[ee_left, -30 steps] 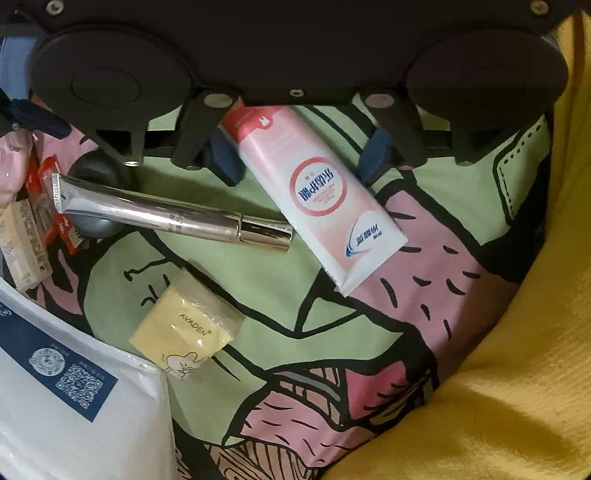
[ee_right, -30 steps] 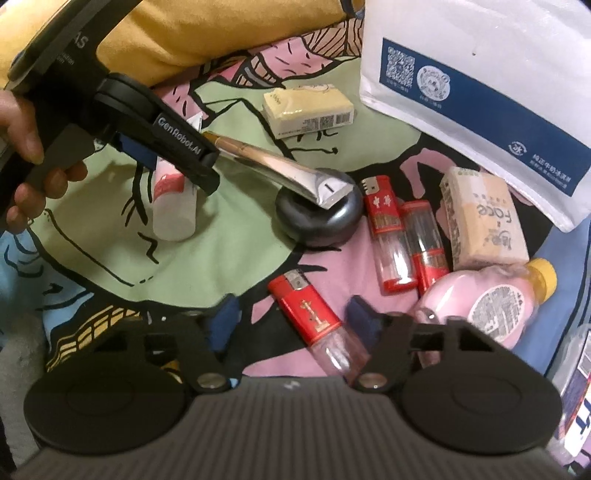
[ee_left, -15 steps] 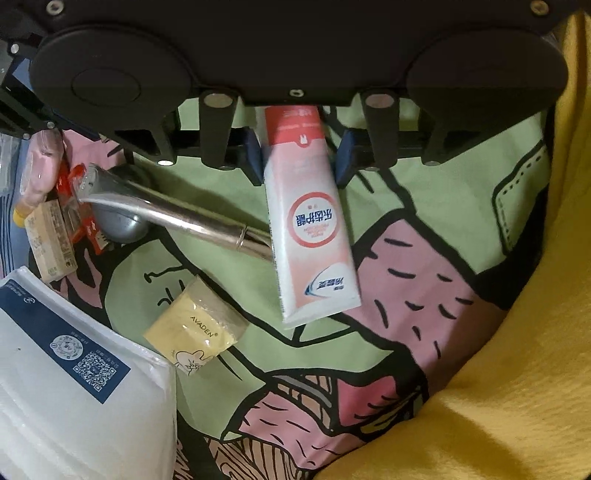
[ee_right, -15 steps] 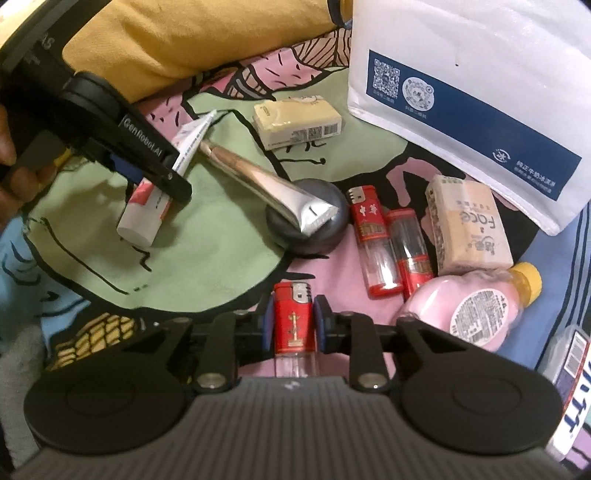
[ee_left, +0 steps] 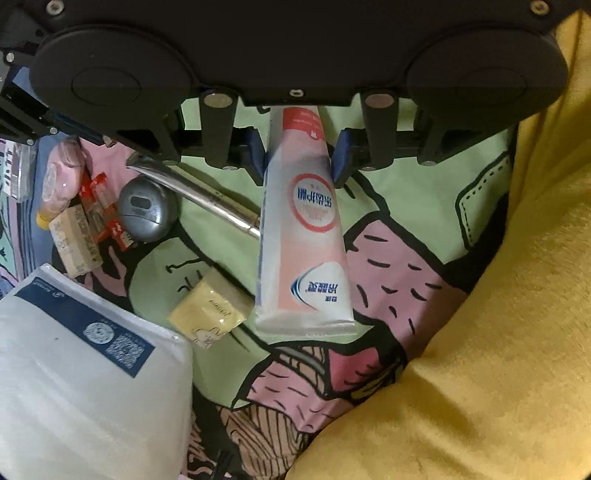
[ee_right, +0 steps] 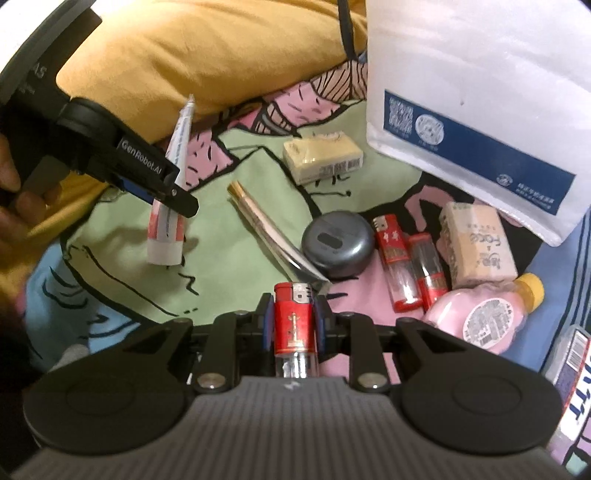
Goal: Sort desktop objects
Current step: 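Lift the toothpaste tube and red lighter and carry both over the white bag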
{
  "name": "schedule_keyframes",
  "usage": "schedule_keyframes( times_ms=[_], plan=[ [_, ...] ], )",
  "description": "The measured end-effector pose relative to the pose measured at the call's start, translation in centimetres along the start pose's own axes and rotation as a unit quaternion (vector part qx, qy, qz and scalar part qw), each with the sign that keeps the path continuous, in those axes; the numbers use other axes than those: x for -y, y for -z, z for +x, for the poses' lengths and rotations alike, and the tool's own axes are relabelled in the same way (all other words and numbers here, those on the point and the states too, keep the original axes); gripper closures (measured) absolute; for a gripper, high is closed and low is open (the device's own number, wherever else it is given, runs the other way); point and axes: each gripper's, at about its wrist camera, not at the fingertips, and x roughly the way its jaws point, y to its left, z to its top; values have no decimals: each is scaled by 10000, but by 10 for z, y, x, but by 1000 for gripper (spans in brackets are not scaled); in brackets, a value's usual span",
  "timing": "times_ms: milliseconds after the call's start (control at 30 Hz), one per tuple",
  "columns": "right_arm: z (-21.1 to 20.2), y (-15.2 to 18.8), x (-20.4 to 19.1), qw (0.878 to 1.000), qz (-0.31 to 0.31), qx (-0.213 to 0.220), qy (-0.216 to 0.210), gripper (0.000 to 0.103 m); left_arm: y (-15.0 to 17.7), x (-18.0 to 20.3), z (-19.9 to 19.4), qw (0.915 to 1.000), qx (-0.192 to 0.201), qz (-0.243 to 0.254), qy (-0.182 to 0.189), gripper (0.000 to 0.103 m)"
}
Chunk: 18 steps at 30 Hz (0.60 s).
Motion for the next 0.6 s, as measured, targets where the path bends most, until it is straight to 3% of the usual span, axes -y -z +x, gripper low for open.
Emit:
schedule_keyframes(
  times_ms=[200, 600],
  plan=[
    [-25, -3, 1, 9996, 33, 266, 132, 78, 6, 20, -21, 9977, 389, 502, -242, 69],
    [-92, -22, 19, 9958, 61, 719, 570, 78, -1, 60, -81, 9898, 1038, 971, -56, 69]
  ],
)
